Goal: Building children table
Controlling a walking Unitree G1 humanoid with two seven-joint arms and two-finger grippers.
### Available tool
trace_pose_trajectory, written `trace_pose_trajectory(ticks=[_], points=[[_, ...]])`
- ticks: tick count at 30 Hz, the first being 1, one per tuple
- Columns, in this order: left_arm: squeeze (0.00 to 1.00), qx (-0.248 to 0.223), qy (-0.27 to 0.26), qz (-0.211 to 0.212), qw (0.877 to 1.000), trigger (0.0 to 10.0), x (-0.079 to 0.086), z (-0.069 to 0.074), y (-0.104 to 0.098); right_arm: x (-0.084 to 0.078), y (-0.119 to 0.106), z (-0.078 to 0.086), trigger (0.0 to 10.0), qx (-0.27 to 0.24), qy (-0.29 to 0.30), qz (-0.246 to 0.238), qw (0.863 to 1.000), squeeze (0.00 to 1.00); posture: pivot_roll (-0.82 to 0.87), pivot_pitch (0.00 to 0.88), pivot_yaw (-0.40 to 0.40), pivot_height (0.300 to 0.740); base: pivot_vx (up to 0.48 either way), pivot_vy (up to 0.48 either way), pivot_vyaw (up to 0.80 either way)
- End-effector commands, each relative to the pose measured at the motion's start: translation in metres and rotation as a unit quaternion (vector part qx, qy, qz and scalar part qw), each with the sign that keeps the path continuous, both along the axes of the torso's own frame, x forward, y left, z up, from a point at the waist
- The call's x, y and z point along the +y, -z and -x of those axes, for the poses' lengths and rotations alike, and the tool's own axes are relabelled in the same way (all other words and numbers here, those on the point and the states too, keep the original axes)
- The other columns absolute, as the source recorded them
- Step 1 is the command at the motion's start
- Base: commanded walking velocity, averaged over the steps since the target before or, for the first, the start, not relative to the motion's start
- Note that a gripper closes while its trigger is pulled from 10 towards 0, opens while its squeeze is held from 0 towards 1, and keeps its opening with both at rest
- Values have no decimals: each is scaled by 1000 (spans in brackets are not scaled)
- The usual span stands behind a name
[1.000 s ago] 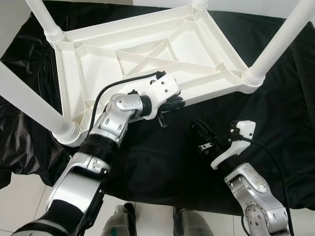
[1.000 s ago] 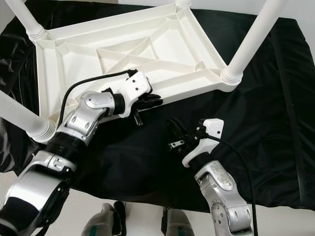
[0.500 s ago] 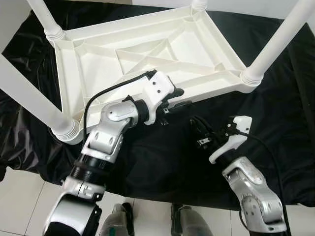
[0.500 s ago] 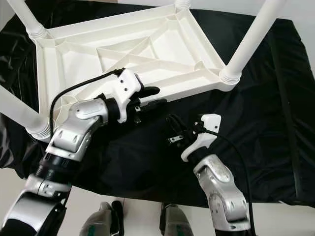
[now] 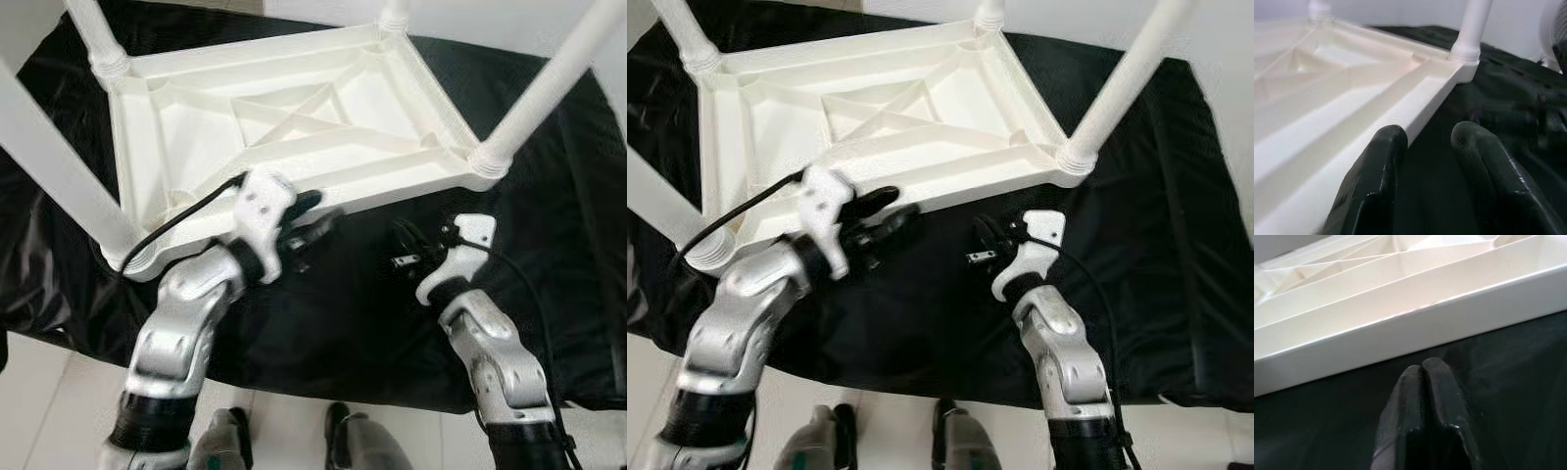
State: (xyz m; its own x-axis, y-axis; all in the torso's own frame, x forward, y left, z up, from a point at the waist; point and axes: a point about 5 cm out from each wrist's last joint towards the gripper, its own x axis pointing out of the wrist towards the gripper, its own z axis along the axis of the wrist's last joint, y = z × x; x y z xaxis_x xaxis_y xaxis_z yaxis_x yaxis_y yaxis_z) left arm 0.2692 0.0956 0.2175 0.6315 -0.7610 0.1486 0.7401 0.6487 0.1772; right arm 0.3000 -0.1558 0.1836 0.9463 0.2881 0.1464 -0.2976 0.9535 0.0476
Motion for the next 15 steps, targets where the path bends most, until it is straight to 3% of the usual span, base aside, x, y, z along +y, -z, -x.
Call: trace_pose_trajectory(ticks=[1,6,8,10,13,15], points=[[0,10,0,1,1000,10000,5,5,0,-7,6,-1,10000,9,14,13,1000,0,132,209,-81,740,0,0,0],[0,36,27,1,999,10000,31,31,-4,-11,3,-14,10000,-4,10,37,999,0,165,205,-108,740,0,0,0],[0,36,27,1,999,10000,31,31,-4,-11,3,-14,10000,-4,10,37,999,0,165,205,-108,740,0,0,0],[0,42,36,-11,998,10000,36,38,-5,-11,2,-17,10000,-7,4,41,999,0,181,207,-114,740,0,0,0],[0,66,52,-45,995,10000,54,63,-7,-4,0,-28,10000,-13,-16,51,999,0,226,216,-128,740,0,0,0],[0,75,59,-51,994,10000,56,70,-6,-2,0,-30,10000,-15,-20,53,998,0,226,216,-128,740,0,0,0]])
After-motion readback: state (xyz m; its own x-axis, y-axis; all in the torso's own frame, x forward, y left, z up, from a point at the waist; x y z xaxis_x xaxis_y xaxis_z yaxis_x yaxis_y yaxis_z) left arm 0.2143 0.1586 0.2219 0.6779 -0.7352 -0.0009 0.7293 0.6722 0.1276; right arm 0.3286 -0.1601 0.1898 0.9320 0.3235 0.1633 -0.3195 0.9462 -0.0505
